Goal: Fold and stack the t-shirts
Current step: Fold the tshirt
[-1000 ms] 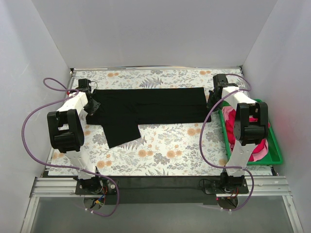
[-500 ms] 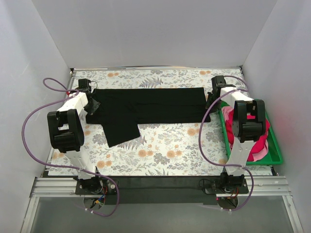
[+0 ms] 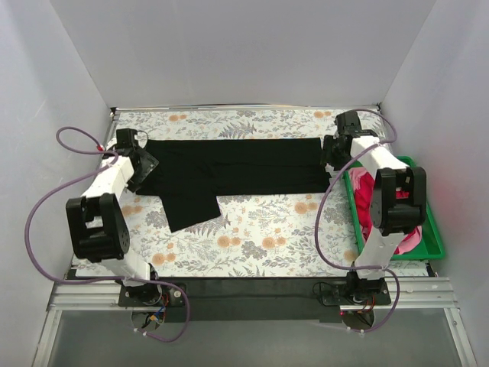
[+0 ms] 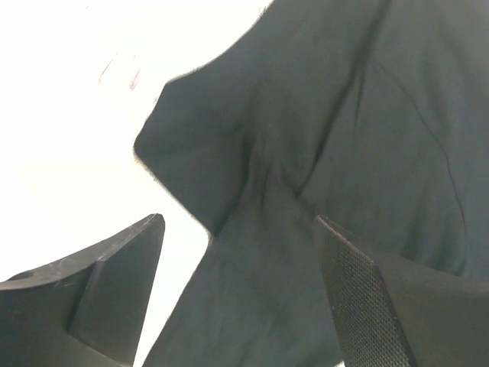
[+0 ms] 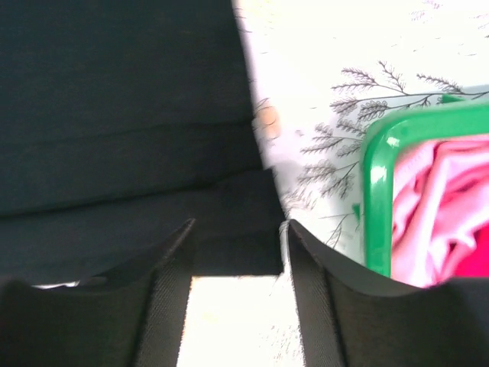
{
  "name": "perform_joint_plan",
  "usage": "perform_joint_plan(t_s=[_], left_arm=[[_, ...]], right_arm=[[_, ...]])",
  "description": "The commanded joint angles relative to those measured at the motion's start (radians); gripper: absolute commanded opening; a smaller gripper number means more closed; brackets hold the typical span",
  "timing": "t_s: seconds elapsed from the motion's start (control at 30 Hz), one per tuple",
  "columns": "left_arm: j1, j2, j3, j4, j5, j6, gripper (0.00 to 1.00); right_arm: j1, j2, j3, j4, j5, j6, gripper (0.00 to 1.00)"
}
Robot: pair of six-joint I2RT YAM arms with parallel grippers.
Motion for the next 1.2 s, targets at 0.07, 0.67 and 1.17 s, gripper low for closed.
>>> perform_joint_plan(t_s=[0.07, 0.67, 1.17], left_arm=[[-0.055, -0.237, -0.147, -0.056, 0.008, 0.015, 0.74], [-0.301, -0.306, -0.439, -0.108, 0.048, -0.141, 0.59], [-0.342, -0.255, -0.447, -0.105, 0.042, -0.174, 0.17]], right_arm=[[0.075, -0.156, -0.071, 0.001, -0.008, -0.047, 0.54], [0.538, -0.165, -0.197, 0.251, -0.246, -0.021, 0.45], [0.570, -0.187, -0.246, 0.266, -0.197, -0.013, 0.45]])
